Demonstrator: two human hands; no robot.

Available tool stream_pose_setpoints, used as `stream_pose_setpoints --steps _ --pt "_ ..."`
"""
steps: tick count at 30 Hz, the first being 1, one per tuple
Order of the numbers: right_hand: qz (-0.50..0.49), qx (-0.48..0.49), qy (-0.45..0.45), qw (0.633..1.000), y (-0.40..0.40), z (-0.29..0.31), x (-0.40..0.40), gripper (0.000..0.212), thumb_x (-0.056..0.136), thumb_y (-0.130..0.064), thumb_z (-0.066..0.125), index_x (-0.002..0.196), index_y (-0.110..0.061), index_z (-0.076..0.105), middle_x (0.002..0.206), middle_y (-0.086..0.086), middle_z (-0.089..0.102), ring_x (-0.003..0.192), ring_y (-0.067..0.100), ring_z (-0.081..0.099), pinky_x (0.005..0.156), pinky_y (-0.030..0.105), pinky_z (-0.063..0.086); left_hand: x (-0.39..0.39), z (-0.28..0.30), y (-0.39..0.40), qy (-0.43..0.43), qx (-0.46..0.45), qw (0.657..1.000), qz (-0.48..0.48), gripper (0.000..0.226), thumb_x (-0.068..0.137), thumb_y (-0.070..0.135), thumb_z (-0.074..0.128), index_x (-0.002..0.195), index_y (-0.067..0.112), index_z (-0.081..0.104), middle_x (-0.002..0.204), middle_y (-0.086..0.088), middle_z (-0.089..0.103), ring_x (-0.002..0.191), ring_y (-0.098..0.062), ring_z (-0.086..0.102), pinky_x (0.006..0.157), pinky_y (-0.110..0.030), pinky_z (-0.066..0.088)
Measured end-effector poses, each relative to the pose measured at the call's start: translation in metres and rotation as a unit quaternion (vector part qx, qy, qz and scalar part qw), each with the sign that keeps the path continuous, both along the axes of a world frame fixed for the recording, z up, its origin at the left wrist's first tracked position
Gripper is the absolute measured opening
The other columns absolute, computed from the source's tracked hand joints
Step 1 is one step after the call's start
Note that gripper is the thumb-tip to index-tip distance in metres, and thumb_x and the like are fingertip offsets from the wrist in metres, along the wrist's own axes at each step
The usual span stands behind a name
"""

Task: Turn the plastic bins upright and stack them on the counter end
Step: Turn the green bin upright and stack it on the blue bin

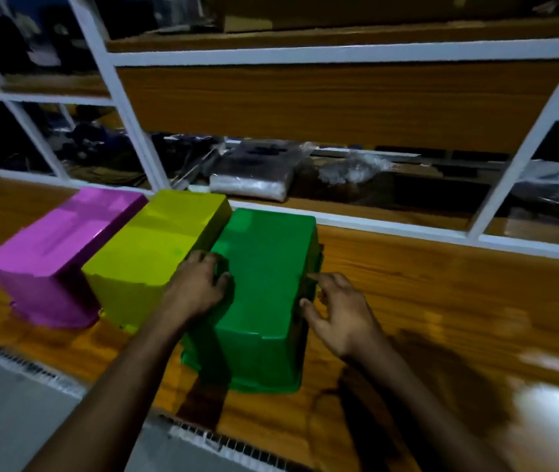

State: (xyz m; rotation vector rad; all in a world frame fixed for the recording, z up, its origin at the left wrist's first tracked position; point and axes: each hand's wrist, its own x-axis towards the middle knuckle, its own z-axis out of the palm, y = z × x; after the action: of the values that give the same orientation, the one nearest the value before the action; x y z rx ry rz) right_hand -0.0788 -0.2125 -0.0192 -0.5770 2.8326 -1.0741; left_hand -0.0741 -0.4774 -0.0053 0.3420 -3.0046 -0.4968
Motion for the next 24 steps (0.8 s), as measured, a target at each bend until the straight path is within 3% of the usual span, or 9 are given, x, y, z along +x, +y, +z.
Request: stream_pose_setpoints --steps 6,10,12,14,17,21,24 --pt "-0.095 -0.034 -0.022 0.995 -0.004 -0.005 0.006 0.049 0.093 -0.03 0.061 0.14 -0.018 0.05 0.131 0.003 0.06 0.109 0.021 0.062 0.087 0.027 0.052 -0.001 -0.005 0.013 0.037 0.059 0.995 -0.068 0.043 0.083 0.031 0.065 0.123 0.014 0.065 0.123 -0.019 0.054 0.112 -0.037 0.056 0.101 -0.04 0.045" --pt "-0.175 -0.133 -0.083 0.972 0.031 -0.004 0.021 0.037 0.093 -0.024 0.063 0.13 -0.022 0.055 0.108 -0.007 0.063 0.087 0.011 0.067 0.063 0.017 0.056 0.0 -0.008 0.046 0.03 0.069 0.986 -0.148 0.04 0.086 0.033 0.064 0.123 0.018 0.066 0.131 -0.012 0.052 0.121 -0.032 0.051 0.106 -0.035 0.039" --pt "-0.225 -0.148 -0.095 0.958 0.056 -0.01 0.024 0.028 0.092 -0.027 0.065 0.119 -0.025 0.058 0.098 -0.013 0.064 0.081 0.009 0.068 0.064 0.028 0.061 0.001 -0.008 0.066 0.021 0.097 0.979 -0.176 0.039 0.088 0.032 0.064 0.126 0.02 0.064 0.138 -0.009 0.048 0.128 -0.028 0.046 0.108 -0.028 0.033" --pt "-0.285 -0.154 -0.097 0.941 0.081 -0.014 0.027 0.02 0.087 -0.035 0.066 0.105 -0.029 0.059 0.09 -0.005 0.069 0.076 0.019 0.072 0.064 0.045 0.062 0.002 -0.009 0.086 0.015 0.121 0.97 -0.209 0.039 0.089 0.032 0.064 0.127 0.022 0.063 0.142 -0.005 0.045 0.132 -0.024 0.041 0.108 -0.025 0.03" --pt "-0.328 -0.191 -0.119 0.917 0.108 -0.015 0.032 0.036 0.078 -0.04 0.064 0.109 -0.022 0.061 0.085 0.011 0.072 0.07 0.028 0.073 0.064 0.054 0.06 0.001 -0.009 0.113 0.008 0.138 0.957 -0.255 0.041 0.089 0.034 0.064 0.129 0.026 0.061 0.146 -0.002 0.043 0.135 -0.022 0.039 0.111 -0.028 0.031" --pt "-0.341 -0.181 -0.098 0.917 0.121 -0.005 0.034 0.045 0.074 -0.046 0.059 0.112 -0.023 0.066 0.094 0.008 0.072 0.076 0.026 0.073 0.066 0.052 0.061 -0.002 -0.006 0.134 -0.008 0.149 0.954 -0.259 0.041 0.086 0.035 0.067 0.126 0.029 0.062 0.144 0.0 0.044 0.133 -0.019 0.04 0.111 -0.028 0.031" --pt "-0.326 -0.105 -0.06 0.938 0.117 0.007 0.034 0.045 0.076 -0.045 0.058 0.114 -0.024 0.068 0.098 0.0 0.073 0.08 0.019 0.071 0.07 0.04 0.061 -0.002 -0.002 0.139 0.001 0.171 0.955 -0.24 0.033 0.084 0.032 0.068 0.117 0.033 0.067 0.137 0.004 0.051 0.128 -0.019 0.045 0.104 -0.024 0.034"
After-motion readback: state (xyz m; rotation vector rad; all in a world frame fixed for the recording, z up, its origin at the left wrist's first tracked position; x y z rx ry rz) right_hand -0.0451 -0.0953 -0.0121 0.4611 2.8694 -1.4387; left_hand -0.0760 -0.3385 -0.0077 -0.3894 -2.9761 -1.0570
